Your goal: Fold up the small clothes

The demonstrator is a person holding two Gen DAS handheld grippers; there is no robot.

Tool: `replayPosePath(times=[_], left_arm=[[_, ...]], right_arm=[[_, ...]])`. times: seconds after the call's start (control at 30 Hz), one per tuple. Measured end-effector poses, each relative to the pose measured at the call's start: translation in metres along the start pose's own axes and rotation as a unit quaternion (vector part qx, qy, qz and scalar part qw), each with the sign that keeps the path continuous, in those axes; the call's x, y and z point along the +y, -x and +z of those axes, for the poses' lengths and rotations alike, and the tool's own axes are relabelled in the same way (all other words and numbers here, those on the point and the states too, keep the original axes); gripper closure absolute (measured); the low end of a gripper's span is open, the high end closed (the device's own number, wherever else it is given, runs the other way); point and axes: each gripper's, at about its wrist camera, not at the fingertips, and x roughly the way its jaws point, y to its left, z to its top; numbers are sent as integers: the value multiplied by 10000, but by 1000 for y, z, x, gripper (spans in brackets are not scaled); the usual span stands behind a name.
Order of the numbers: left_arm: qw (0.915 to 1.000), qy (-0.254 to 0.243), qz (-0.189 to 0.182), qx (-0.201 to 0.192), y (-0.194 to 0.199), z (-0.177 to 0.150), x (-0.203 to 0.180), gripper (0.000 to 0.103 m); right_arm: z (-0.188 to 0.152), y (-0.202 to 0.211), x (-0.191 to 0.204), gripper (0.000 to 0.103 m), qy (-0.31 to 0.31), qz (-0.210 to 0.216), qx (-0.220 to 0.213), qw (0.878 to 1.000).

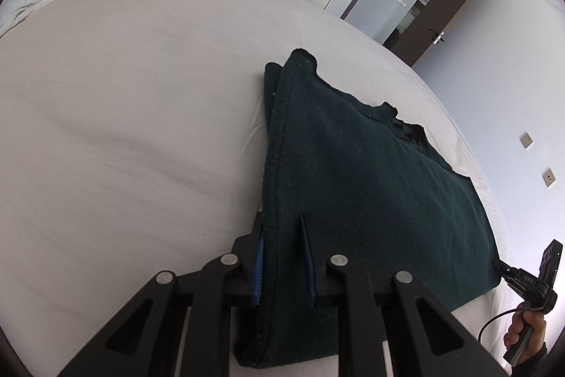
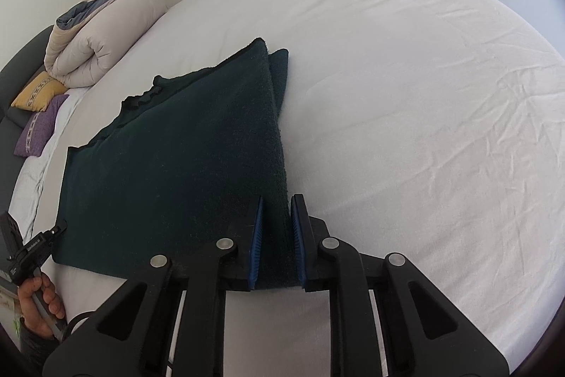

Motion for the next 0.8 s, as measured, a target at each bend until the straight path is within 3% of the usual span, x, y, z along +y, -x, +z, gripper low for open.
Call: replayPosePath(times=[0.1,0.27,0.5,0.8], left_arm=[[10000,-34,29,14,0,0,-1,88],[9998,-136,117,48,-2,1,-5,89],[9997,-135,136,145,-5,1,-4,90],[9996,-72,126,254,-4,1,0,91]], right_arm=[[-4,4,0,95,65,-67,-30,10000],[-9,13,4,99,162,-177,-106,9997],[-19,10,-27,99,-454,130,104,9988],[-12,-13,-42,98,-580,438,109,9973]])
